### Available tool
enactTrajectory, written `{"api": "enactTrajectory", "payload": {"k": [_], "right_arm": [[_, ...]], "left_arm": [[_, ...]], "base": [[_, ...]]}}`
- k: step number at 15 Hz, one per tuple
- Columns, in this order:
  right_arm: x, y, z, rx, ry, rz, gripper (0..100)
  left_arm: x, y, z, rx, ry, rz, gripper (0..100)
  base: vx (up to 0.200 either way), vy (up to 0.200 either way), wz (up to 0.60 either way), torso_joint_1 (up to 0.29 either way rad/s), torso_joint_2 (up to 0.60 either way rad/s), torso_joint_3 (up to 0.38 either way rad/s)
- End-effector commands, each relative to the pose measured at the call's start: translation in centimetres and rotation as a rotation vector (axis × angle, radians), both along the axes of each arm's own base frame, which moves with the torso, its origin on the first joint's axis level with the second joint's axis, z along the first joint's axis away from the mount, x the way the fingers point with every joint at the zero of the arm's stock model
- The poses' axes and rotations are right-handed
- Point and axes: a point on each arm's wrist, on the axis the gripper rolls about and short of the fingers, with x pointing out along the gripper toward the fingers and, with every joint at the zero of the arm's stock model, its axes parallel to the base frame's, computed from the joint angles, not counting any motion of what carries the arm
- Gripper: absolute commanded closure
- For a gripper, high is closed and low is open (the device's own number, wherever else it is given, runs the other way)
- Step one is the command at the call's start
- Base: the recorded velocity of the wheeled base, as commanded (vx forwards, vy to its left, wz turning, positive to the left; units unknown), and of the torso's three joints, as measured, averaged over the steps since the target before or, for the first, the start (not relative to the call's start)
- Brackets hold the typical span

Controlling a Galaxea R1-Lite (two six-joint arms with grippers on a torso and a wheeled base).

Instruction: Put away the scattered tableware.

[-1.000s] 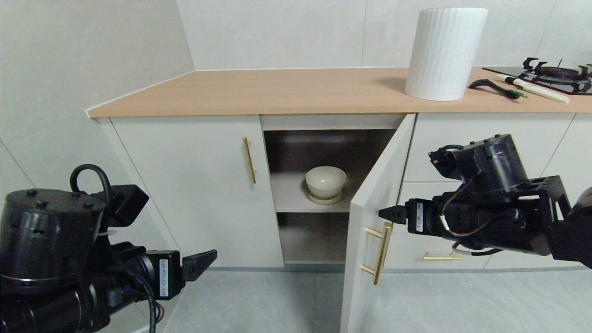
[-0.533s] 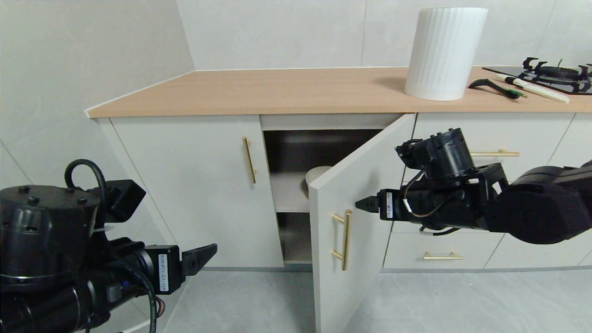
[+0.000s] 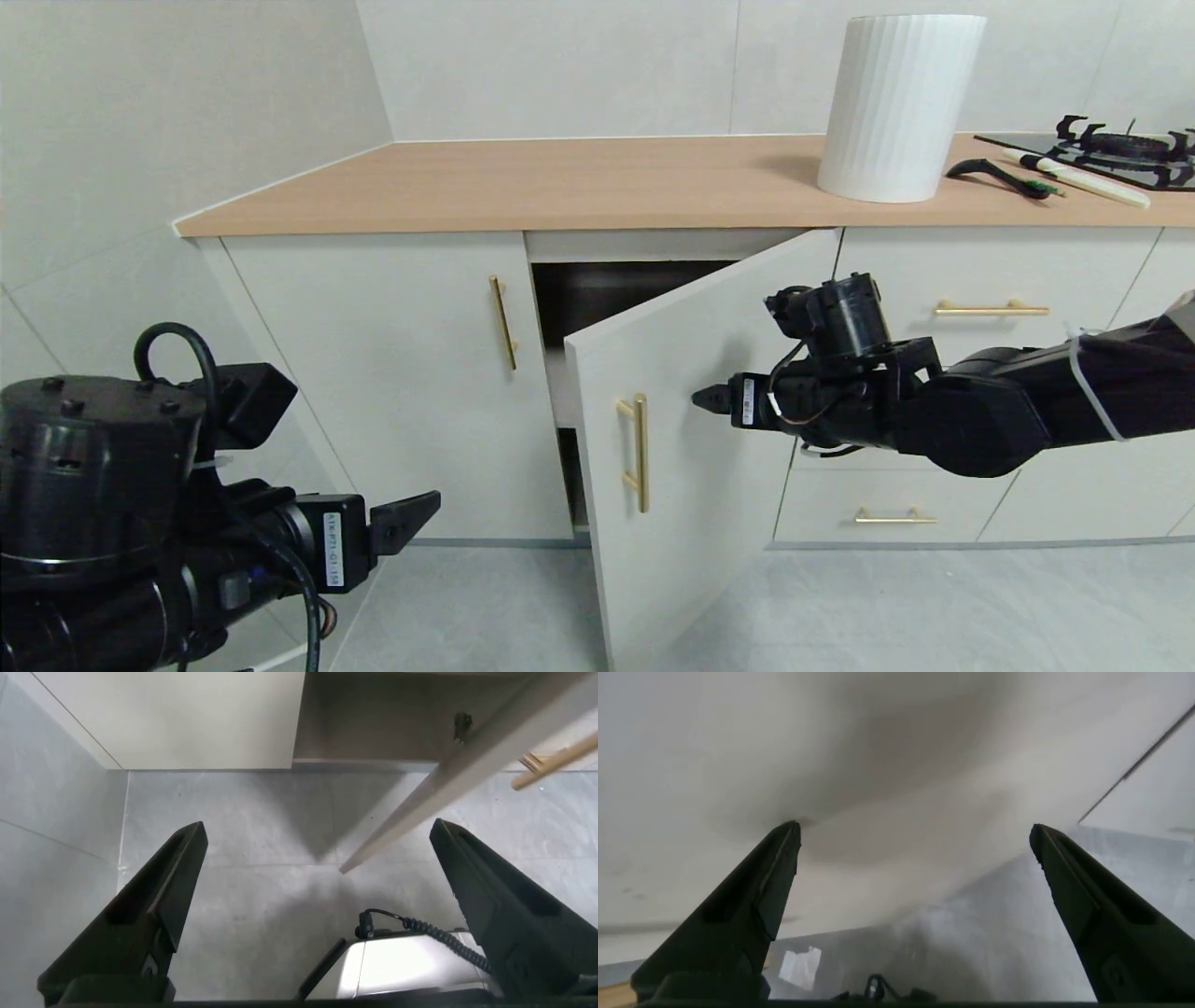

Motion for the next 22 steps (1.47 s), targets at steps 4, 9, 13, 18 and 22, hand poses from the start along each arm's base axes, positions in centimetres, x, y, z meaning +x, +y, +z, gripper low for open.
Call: {"api": "enactTrajectory", "payload": {"k": [4,9,13,18,22], "right_arm": [[0.9,0.3,-0.8,0.001,0.005,-0.011,0],[1.4,0.7,-1.1,0.033,-0.013,-0.026,0],[1.5,1.0,-1.0,0.073,-0.004,-0.045,0],[2.2,1.6,-0.5,0.149,0.005,-0.081,0],[3.5,2.4,-0.9,0.162,-0.016,-0.158,0]], "left_arm": [[0.1,0.0,0.1,0.008,-0.007,0.017,0],[0.2,-0.1,-0.1,0.012,0.000,0.016,0],[0.2,-0.1,0.0,0.013,-0.003,0.014,0],[0.2,-0.1,0.0,0.014,-0.002,0.014,0],[0.2,-0.1,0.0,0.015,-0.002,0.014,0]], "base": [[0.100,0.000,0.00,0.000,0.00,0.000],[0.160,0.000,0.00,-0.001,0.00,-0.001],[0.000,0.000,0.00,0.000,0.00,0.000],[0.000,0.000,0.00,0.000,0.00,0.000],[0.000,0.000,0.00,0.000,0.00,0.000]]}}
